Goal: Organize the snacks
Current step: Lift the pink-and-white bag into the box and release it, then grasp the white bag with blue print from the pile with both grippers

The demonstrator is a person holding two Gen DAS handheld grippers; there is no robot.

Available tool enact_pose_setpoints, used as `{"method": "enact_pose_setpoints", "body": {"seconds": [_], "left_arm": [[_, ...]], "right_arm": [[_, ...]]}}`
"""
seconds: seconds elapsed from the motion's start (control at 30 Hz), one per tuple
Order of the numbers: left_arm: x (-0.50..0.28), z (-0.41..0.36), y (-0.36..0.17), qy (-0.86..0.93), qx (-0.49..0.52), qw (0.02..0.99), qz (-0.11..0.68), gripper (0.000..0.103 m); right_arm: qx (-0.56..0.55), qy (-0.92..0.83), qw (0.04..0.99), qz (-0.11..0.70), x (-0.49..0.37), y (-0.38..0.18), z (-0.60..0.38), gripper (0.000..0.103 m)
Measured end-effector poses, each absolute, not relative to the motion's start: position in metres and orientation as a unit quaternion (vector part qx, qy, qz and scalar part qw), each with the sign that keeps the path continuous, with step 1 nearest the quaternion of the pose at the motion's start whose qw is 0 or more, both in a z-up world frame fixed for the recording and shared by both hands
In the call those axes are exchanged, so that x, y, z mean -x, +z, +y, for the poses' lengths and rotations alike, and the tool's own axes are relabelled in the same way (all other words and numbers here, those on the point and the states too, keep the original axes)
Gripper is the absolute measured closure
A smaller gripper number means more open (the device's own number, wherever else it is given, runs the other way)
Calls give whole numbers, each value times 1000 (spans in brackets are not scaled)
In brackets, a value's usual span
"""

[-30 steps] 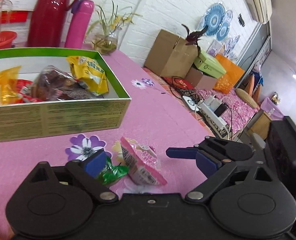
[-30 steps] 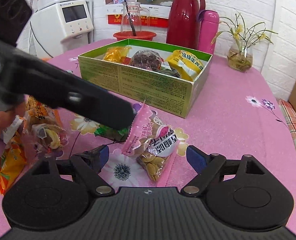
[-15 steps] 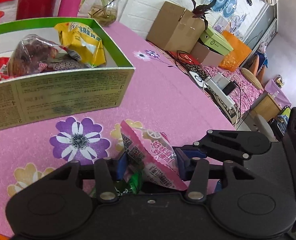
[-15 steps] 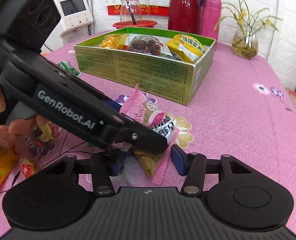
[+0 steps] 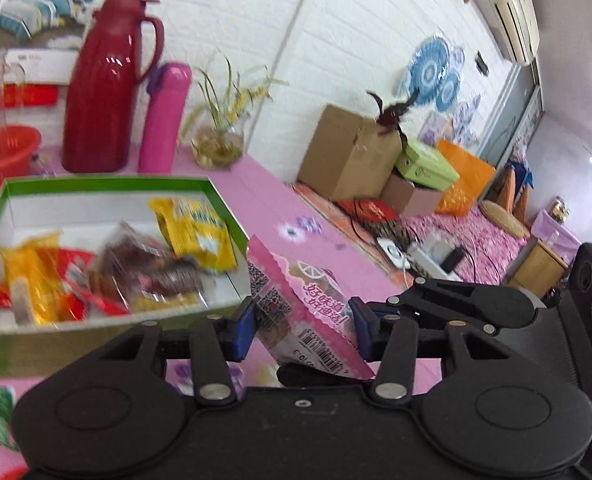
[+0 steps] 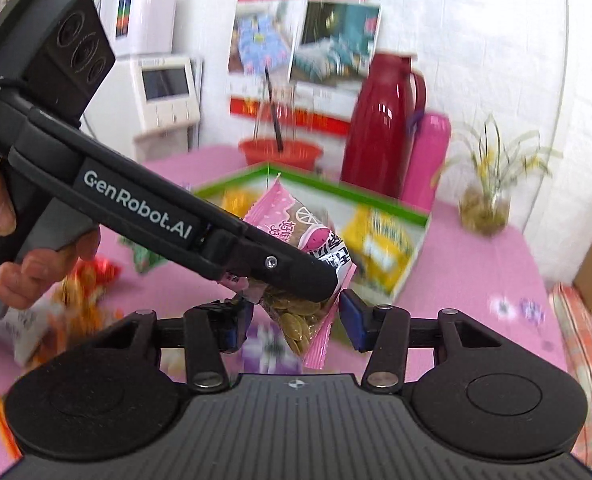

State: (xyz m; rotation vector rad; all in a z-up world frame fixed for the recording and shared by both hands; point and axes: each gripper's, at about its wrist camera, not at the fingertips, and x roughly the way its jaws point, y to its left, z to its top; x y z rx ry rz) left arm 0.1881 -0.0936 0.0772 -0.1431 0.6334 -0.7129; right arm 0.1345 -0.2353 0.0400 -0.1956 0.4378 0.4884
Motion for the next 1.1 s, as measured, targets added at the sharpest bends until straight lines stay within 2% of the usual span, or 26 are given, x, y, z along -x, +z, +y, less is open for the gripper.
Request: {"method": "enact_pose_setpoints", "body": {"seconds": [0.23, 0.47, 0.5, 0.53, 0.57, 0.6, 0.83, 0.9, 1.1], "left_arm": [[-230, -85, 89, -330, 89, 896, 282, 103], [-268, -90, 65, -323, 90, 896, 291, 103], [-272, -90, 59, -313, 83, 900, 293, 72], [-274, -91, 54, -301, 80, 903, 295, 50], [-276, -90, 48, -285, 79, 909, 294, 22], [-276, -89, 44, -275, 78, 913, 292, 12], [-267, -77, 45, -266, 74, 914, 297, 11], [-257, -73, 52, -265, 77, 915, 293, 7], [-214, -55, 82, -258, 82, 917, 294, 3]], "right_arm": [[78, 233, 950, 194, -179, 54, -229, 22], [81, 221, 951, 202, -213, 35, -234, 20], [83, 219, 950, 207, -219, 29, -235, 14], [88, 213, 949, 214, -225, 24, -234, 8], [93, 202, 950, 220, -228, 18, -234, 0], [98, 193, 950, 227, -231, 13, -234, 0], [84, 179, 955, 223, -222, 18, -244, 0], [76, 179, 957, 215, -214, 24, -246, 0], [66, 205, 958, 192, -168, 46, -248, 0]]}}
